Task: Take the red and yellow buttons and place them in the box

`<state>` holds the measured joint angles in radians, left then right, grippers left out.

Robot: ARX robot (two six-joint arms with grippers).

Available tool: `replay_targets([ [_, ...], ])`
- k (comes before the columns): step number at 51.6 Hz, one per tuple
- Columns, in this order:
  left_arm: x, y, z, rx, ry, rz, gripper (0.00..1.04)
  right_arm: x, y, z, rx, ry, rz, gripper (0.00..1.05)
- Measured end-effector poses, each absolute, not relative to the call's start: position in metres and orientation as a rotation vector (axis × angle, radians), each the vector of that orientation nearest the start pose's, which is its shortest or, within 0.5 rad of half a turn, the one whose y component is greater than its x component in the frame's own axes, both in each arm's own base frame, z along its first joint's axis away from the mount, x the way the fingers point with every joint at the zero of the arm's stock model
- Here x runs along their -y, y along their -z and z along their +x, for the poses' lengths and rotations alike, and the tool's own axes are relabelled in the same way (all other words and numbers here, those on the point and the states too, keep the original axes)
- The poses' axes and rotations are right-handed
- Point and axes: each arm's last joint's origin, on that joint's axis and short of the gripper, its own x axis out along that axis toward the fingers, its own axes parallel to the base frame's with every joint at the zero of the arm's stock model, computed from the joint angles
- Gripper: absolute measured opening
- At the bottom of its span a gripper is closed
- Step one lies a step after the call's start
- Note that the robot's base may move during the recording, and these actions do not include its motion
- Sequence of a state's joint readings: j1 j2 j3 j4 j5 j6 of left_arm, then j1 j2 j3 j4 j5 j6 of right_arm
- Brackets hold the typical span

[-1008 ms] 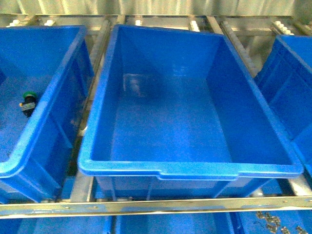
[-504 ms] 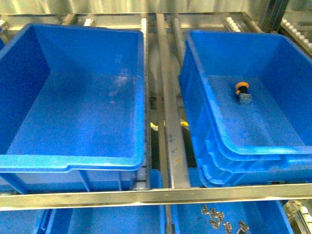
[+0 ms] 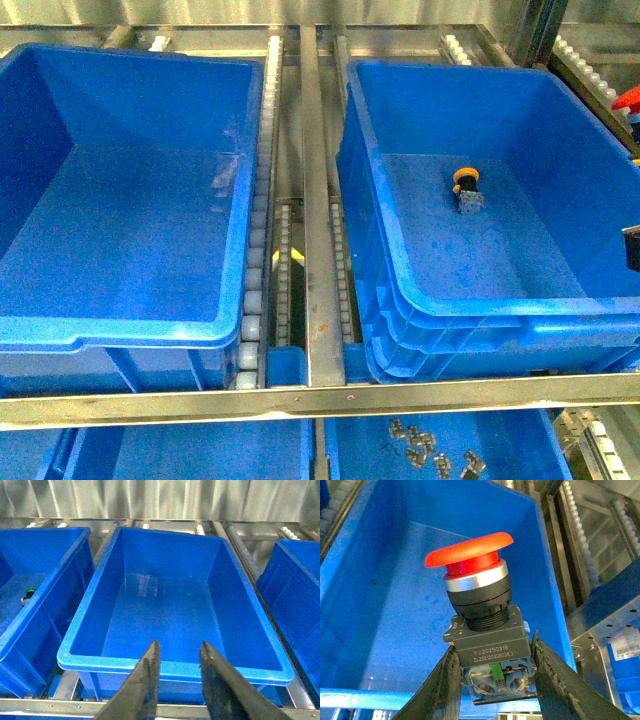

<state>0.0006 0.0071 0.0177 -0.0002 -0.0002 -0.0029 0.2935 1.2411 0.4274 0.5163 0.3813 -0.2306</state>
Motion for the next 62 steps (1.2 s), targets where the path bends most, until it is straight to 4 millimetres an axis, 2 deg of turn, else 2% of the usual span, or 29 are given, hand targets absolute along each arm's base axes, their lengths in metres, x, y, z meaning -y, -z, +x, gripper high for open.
replay_targets([
  [6, 0.000, -0.169, 0.097, 0.010, -0.001, -0.006, 0.02, -0.061, -0.189, 0.230, -0.285, 0.049, -0.323, 0.32],
  [9, 0.000, -0.169, 0.097, 0.010, 0.000, -0.005, 0.04, -0.062, -0.188, 0.229, -0.286, 0.055, -0.324, 0.32],
  [15, 0.000, -0.169, 0.097, 0.010, -0.001, -0.004, 0.27, -0.064, -0.186, 0.230, -0.291, 0.052, -0.316, 0.32],
  [26, 0.000, -0.169, 0.097, 0.010, -0.001, -0.004, 0.61, -0.066, -0.177, 0.235, -0.312, 0.023, -0.296, 0.32],
  [34, 0.000, -0.169, 0.097, 0.010, -0.001, -0.004, 0.86, -0.061, -0.164, 0.255, -0.351, 0.009, -0.260, 0.32],
  [39, 0.000, -0.169, 0.097, 0.010, -0.001, -0.003, 0.98, -0.053, -0.162, 0.279, -0.360, 0.024, -0.193, 0.32],
  [50, 0.000, -0.169, 0.097, 0.010, -0.001, -0.004, 0.97, -0.035, -0.156, 0.350, -0.398, 0.048, -0.112, 0.32],
  [55, 0.000, -0.169, 0.097, 0.010, -0.001, -0.004, 0.97, -0.022, -0.145, 0.394, -0.449, 0.101, -0.036, 0.32],
  [62, 0.000, -0.169, 0.097, 0.010, -0.001, -0.004, 0.97, -0.013, -0.136, 0.432, -0.485, 0.133, -0.007, 0.32],
])
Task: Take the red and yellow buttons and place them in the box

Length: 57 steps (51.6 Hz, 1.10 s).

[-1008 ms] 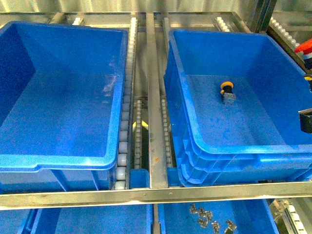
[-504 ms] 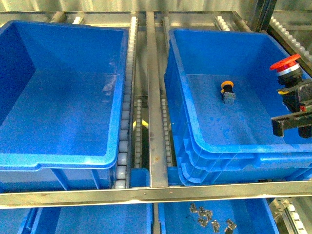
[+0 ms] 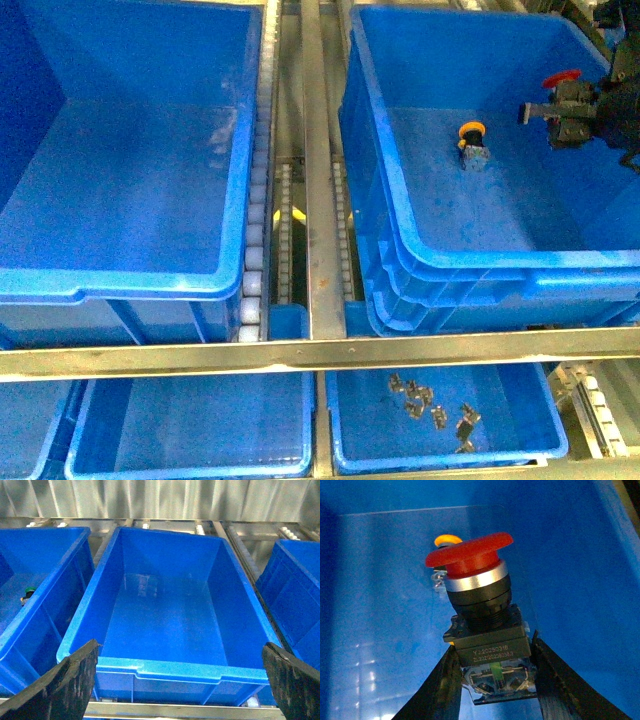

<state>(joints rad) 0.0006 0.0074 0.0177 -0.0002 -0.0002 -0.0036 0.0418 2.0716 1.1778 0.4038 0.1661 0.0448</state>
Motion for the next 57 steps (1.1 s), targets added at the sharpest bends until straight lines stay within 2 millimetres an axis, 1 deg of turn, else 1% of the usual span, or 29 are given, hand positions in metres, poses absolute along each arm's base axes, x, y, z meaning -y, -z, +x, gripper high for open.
replay_targets([
  [7, 0.000, -0.169, 0.097, 0.010, -0.001, -0.004, 0.97, -0.007, -0.133, 0.468, -0.507, 0.156, 0.012, 0.32],
  [9, 0.000, -0.169, 0.097, 0.010, -0.001, -0.004, 0.97, -0.007, -0.131, 0.483, -0.514, 0.162, 0.010, 0.32],
  [14, 0.000, -0.169, 0.097, 0.010, -0.001, -0.004, 0.97, -0.007, -0.127, 0.506, -0.528, 0.167, 0.007, 0.32],
  [19, 0.000, -0.169, 0.097, 0.010, -0.001, -0.004, 0.97, -0.010, -0.120, 0.524, -0.557, 0.169, -0.006, 0.32],
  [28, 0.000, -0.169, 0.097, 0.010, -0.001, -0.004, 0.97, -0.015, -0.106, 0.548, -0.593, 0.161, -0.030, 0.32],
  [37, 0.000, -0.169, 0.097, 0.010, -0.001, -0.004, 0.97, -0.023, -0.101, 0.562, -0.604, 0.150, -0.037, 0.33],
  [38, 0.000, -0.169, 0.097, 0.010, -0.001, -0.004, 0.97, -0.024, -0.100, 0.563, -0.604, 0.149, -0.039, 0.34],
  [42, 0.000, -0.169, 0.097, 0.010, -0.001, -0.004, 0.97, -0.028, -0.101, 0.566, -0.601, 0.146, -0.042, 0.45],
  [44, 0.000, -0.169, 0.097, 0.010, -0.001, -0.004, 0.97, -0.030, -0.102, 0.566, -0.598, 0.148, -0.044, 0.52],
  [50, 0.000, -0.169, 0.097, 0.010, -0.001, -0.004, 0.97, -0.033, -0.103, 0.566, -0.574, 0.173, -0.046, 0.67],
  [54, 0.000, -0.169, 0.097, 0.010, -0.001, -0.004, 0.97, -0.033, -0.104, 0.562, -0.554, 0.176, -0.043, 0.78],
  [57, 0.000, -0.169, 0.097, 0.010, -0.001, -0.004, 0.97, -0.032, -0.107, 0.554, -0.538, 0.177, -0.034, 0.90],
])
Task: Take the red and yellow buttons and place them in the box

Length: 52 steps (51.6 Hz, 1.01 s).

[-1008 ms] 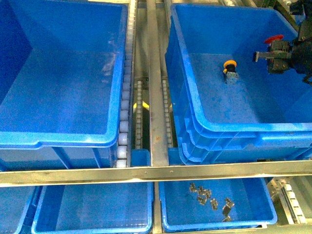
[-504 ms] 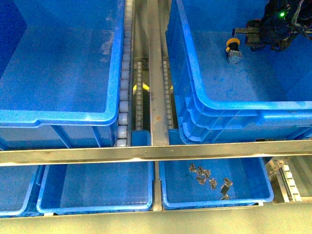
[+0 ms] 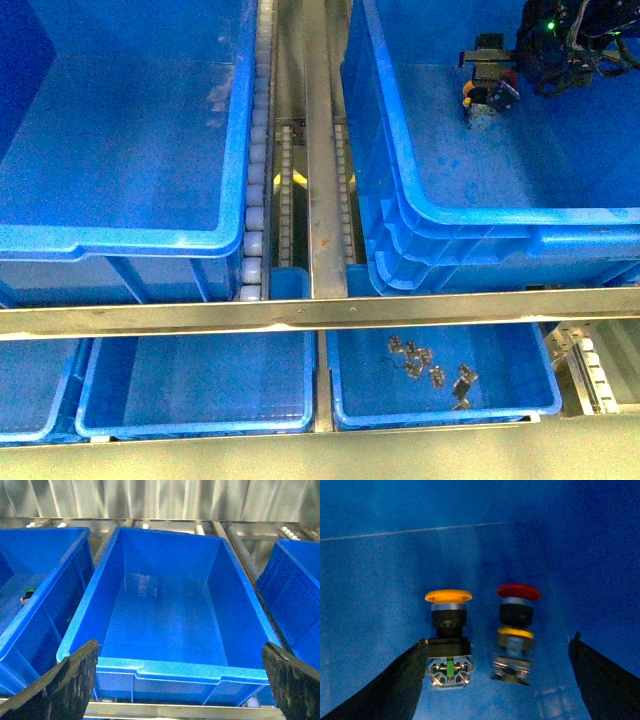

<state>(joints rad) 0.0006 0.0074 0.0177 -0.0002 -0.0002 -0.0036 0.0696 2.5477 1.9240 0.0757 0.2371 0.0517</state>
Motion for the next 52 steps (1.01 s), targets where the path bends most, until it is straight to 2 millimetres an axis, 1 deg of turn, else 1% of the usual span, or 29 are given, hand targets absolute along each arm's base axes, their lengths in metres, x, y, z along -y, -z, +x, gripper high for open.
replay_targets([
  [3, 0.000, -0.169, 0.097, 0.010, -0.001, -0.004, 0.97, -0.030, -0.113, 0.543, -0.516, 0.189, -0.023, 0.99],
  [9, 0.000, -0.169, 0.097, 0.010, -0.001, -0.004, 0.97, -0.028, -0.131, 0.522, -0.465, 0.197, 0.011, 0.97],
  [11, 0.000, -0.169, 0.097, 0.010, -0.001, -0.004, 0.97, -0.027, -0.142, 0.509, -0.437, 0.197, 0.023, 0.98],
  [14, 0.000, -0.169, 0.097, 0.010, -0.001, -0.004, 0.97, -0.028, -0.151, 0.495, -0.416, 0.191, 0.040, 0.98],
  [16, 0.000, -0.169, 0.097, 0.010, -0.001, -0.004, 0.97, -0.030, -0.161, 0.480, -0.387, 0.185, 0.068, 0.98],
  [17, 0.000, -0.169, 0.097, 0.010, -0.001, -0.004, 0.97, -0.031, -0.162, 0.476, -0.383, 0.183, 0.071, 0.98],
  [19, 0.000, -0.169, 0.097, 0.010, -0.001, -0.004, 0.97, -0.035, -0.173, 0.461, -0.358, 0.178, 0.091, 0.98],
  [22, 0.000, -0.169, 0.097, 0.010, -0.001, -0.004, 0.97, -0.046, -0.176, 0.422, -0.355, 0.166, 0.114, 0.98],
  [26, 0.000, -0.169, 0.097, 0.010, -0.001, -0.004, 0.97, -0.056, -0.174, 0.382, -0.364, 0.161, 0.147, 0.98],
  [27, 0.000, -0.169, 0.097, 0.010, -0.001, -0.004, 0.97, -0.057, -0.174, 0.377, -0.366, 0.164, 0.150, 0.98],
  [31, 0.000, -0.169, 0.097, 0.010, -0.001, -0.004, 0.97, -0.065, -0.171, 0.337, -0.381, 0.191, 0.183, 0.98],
  [34, 0.000, -0.169, 0.097, 0.010, -0.001, -0.004, 0.97, -0.069, -0.173, 0.298, -0.376, 0.232, 0.238, 0.98],
  [35, 0.000, -0.169, 0.097, 0.010, -0.001, -0.004, 0.97, -0.070, -0.176, 0.290, -0.367, 0.238, 0.253, 0.98],
  [36, 0.000, -0.169, 0.097, 0.010, -0.001, -0.004, 0.97, -0.070, -0.176, 0.275, -0.369, 0.267, 0.276, 0.98],
  [37, 0.000, -0.169, 0.097, 0.010, -0.001, -0.004, 0.97, -0.071, -0.177, 0.271, -0.367, 0.273, 0.282, 0.98],
  [39, 0.000, -0.169, 0.097, 0.010, -0.001, -0.004, 0.97, -0.071, -0.179, 0.254, -0.355, 0.305, 0.303, 0.98],
  [41, 0.000, -0.169, 0.097, 0.010, -0.001, -0.004, 0.97, -0.071, -0.179, 0.231, -0.344, 0.361, 0.332, 0.98],
  [43, 0.000, -0.169, 0.097, 0.010, -0.001, -0.004, 0.97, -0.071, -0.177, 0.216, -0.336, 0.431, 0.369, 0.98],
  [45, 0.000, -0.169, 0.097, 0.010, -0.001, -0.004, 0.97, -0.071, -0.177, 0.209, -0.330, 0.455, 0.410, 0.98],
  [49, 0.000, -0.169, 0.097, 0.010, -0.001, -0.004, 0.97, -0.072, -0.177, 0.209, -0.318, 0.458, 0.458, 0.98],
  [50, 0.000, -0.169, 0.097, 0.010, -0.001, -0.004, 0.97, -0.071, -0.174, 0.209, -0.319, 0.425, 0.462, 0.95],
  [51, 0.000, -0.169, 0.097, 0.010, -0.001, -0.004, 0.97, -0.069, -0.170, 0.210, -0.294, 0.318, 0.480, 0.90],
  [52, 0.000, -0.169, 0.097, 0.010, -0.001, -0.004, 0.97, -0.067, -0.168, 0.209, -0.273, 0.244, 0.455, 0.87],
])
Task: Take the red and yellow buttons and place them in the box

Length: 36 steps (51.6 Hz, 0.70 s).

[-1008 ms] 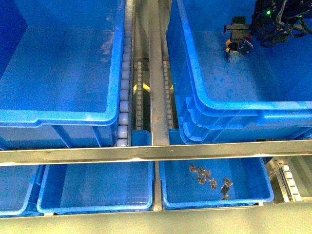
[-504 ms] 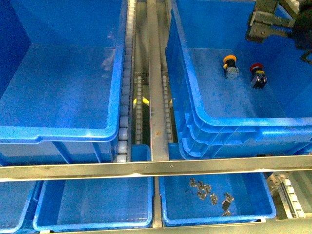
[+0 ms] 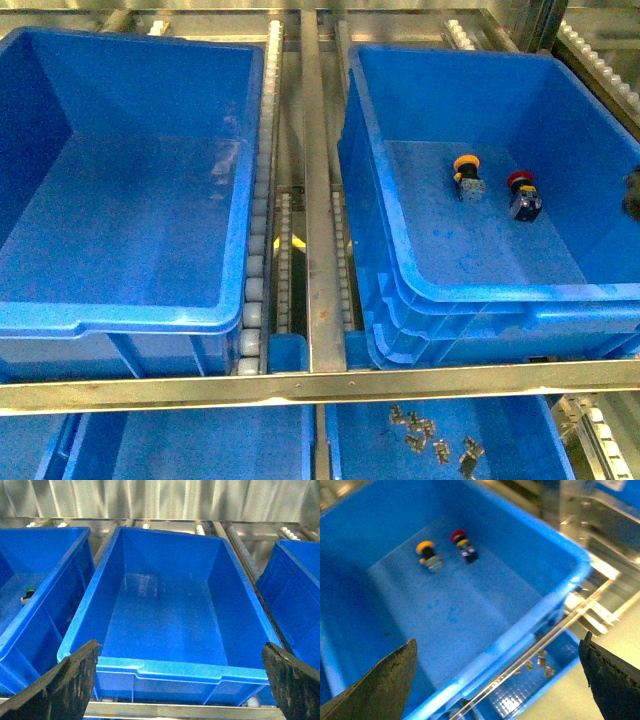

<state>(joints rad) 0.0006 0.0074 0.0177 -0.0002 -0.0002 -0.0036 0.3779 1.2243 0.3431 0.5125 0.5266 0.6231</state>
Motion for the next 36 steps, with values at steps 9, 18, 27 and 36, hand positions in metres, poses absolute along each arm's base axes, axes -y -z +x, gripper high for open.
replay_targets([
  [9, 0.000, -0.169, 0.097, 0.010, 0.000, -0.004, 0.97, -0.038, -0.170, 0.178, 0.020, -0.006, 0.089, 0.43],
  [18, 0.000, -0.169, 0.097, 0.010, -0.001, -0.004, 0.97, -0.023, -0.161, 0.159, -0.019, -0.009, 0.018, 0.05],
  [27, 0.000, -0.169, 0.097, 0.010, -0.001, -0.004, 0.97, -0.015, -0.163, 0.148, -0.017, -0.006, 0.007, 0.03],
  [36, 0.000, -0.169, 0.097, 0.010, -0.001, -0.004, 0.97, -0.006, -0.168, 0.140, 0.002, -0.027, 0.006, 0.03],
])
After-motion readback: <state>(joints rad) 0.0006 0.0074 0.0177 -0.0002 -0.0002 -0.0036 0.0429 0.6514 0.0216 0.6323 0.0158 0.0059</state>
